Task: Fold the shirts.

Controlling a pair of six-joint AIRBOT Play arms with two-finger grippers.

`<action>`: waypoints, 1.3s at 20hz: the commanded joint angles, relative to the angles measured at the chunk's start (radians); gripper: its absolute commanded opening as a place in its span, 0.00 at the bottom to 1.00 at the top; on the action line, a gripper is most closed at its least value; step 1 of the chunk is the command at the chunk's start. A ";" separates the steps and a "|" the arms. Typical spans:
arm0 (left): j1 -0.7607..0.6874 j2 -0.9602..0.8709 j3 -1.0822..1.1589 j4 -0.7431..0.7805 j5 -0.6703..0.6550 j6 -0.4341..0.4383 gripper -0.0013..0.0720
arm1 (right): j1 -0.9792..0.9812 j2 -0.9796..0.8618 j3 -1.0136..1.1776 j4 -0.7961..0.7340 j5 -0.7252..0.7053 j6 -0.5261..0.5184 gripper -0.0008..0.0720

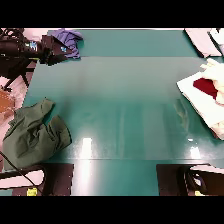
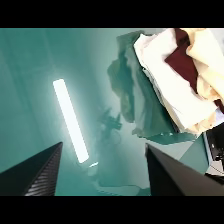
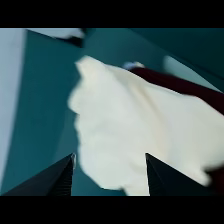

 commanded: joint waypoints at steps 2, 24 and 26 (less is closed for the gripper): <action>0.000 -0.001 0.001 -0.055 -0.024 0.000 0.86 | 0.111 0.081 -0.027 0.505 -0.228 -0.092 0.71; -0.145 -0.001 0.001 -0.314 -0.113 0.078 0.05 | 1.572 0.068 -0.523 0.507 -0.176 -0.841 0.08; -0.145 0.000 0.001 -0.319 -0.118 0.078 0.05 | 1.528 0.070 -0.522 0.605 -0.166 -0.877 0.04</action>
